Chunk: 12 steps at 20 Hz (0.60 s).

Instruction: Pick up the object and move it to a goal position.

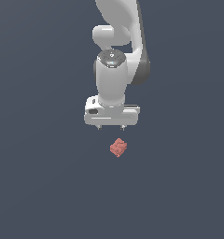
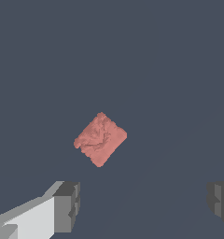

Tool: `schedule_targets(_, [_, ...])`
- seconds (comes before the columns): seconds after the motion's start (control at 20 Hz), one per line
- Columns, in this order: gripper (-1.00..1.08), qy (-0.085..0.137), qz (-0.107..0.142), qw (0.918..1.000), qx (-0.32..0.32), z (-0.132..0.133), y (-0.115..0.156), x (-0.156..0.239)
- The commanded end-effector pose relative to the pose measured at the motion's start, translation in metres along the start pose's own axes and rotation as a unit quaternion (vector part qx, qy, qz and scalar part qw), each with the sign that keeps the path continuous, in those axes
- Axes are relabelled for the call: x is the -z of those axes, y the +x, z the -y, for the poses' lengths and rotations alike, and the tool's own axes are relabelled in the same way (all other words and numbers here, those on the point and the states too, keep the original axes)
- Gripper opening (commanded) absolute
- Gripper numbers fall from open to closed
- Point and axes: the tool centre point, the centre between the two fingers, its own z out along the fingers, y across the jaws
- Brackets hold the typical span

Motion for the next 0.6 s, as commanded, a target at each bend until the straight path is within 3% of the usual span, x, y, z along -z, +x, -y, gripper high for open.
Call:
schedule_targets(0.0, [1.00, 0.000, 0.000, 1.0000, 0.000, 0.000, 0.000, 0.000])
schedule_targets(0.55, [1.00, -0.011, 0.010, 0.9997, 0.019, -0.011, -0.004, -0.002])
